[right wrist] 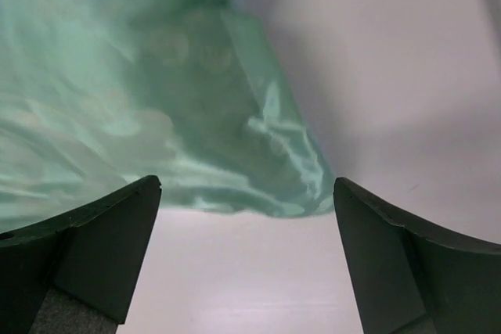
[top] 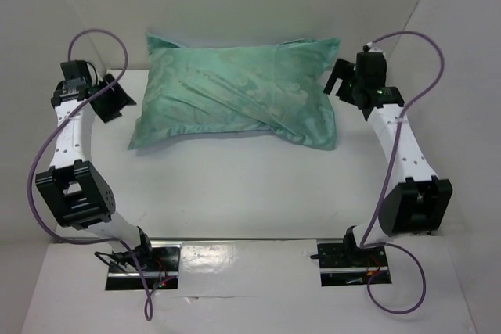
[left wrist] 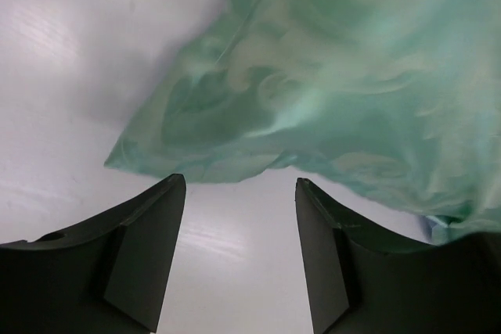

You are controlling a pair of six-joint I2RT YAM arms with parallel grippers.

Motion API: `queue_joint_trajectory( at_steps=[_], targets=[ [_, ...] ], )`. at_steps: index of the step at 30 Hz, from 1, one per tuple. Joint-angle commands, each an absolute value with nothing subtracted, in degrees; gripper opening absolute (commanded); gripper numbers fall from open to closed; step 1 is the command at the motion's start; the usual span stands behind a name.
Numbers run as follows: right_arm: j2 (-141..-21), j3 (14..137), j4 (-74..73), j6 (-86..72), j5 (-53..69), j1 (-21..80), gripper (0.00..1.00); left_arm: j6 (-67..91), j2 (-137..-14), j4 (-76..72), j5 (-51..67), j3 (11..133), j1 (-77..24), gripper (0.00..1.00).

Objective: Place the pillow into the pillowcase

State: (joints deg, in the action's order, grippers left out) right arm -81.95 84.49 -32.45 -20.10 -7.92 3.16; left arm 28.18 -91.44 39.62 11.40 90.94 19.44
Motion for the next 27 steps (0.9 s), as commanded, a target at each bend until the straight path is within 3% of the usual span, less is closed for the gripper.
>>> queue_joint_trajectory(
  at_steps=[1, 4, 14, 27],
  targets=[
    [-86.5, 80.3, -30.0, -20.0, 3.5, 2.9, 0.99, 33.0, -91.4, 35.4, 15.9, 82.3, 21.4, 0.71],
    [-90.7, 80.9, -31.5, -18.3, 6.0, 2.9, 0.99, 33.6, -94.1, 34.8, 17.4, 79.5, 22.8, 0.71],
    [-95.8, 75.3, -31.1, -19.1, -5.2, 4.0, 1.00, 36.0, -99.0, 28.5, 19.7, 73.6, 23.9, 0.73],
    [-100.5, 69.3, -21.0, -16.7, 0.4, 3.4, 1.00, 39.3, -104.0, 24.4, 18.0, 72.7, 24.4, 0.75]
  ],
)
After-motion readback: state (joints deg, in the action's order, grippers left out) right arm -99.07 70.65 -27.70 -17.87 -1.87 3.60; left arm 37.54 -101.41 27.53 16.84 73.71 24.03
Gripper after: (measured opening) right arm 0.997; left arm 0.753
